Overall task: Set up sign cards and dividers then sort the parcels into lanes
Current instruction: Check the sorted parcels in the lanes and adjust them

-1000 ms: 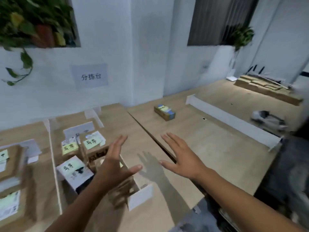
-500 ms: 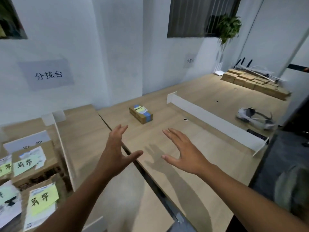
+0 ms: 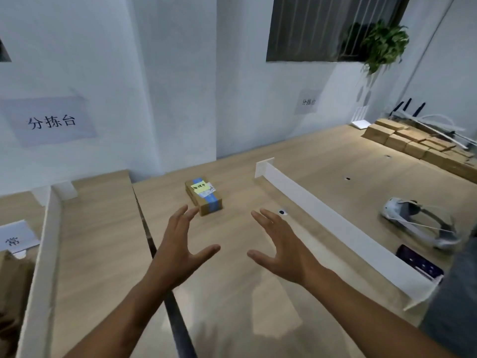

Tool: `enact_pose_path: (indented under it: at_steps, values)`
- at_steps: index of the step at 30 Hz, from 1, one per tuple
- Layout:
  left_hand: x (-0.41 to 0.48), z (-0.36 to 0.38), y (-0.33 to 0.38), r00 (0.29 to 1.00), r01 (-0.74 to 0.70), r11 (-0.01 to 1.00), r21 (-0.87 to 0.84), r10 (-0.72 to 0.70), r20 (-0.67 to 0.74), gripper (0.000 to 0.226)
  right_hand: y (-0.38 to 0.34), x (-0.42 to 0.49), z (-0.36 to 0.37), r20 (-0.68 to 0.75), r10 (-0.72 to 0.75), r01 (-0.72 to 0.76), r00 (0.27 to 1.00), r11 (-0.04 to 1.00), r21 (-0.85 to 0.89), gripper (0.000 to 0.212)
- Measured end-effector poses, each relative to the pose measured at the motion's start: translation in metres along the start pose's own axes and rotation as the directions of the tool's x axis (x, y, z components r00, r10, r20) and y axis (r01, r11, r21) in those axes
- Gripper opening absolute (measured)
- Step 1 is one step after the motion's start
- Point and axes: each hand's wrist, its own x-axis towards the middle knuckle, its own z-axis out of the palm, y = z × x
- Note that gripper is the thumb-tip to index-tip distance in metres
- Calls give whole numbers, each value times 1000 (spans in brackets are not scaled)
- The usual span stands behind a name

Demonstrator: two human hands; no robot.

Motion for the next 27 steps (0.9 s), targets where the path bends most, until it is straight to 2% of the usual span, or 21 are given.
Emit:
enact_pose_path:
  at_steps: [5,10,16,19,24,27]
  values:
    - [15,42,7,999,52,999,-1,-52,-9,100,50,38,-13,46,-61,61,997,998,8,84]
    - [50,61,-19,993,116,993,1,-116,-27,99,80,94,-4,93,-92,90,991,996,30,83]
    - [133,88,-98,983,183,983,-30,-183,20,96,122,185,40,150,-35,29,988,999,42,83]
    - [185,104,-150,977,213,977,-29,-213,5,96,149,236,74,174,21,-32,984,997,66,85]
    - [248,136,-232,958,287,957,-29,-287,9,98,185,321,139,212,34,-43,977,998,36,88]
    - [270,157,-271,946,321,947,-26,-319,51,104,200,365,178,234,59,-69,970,997,38,93]
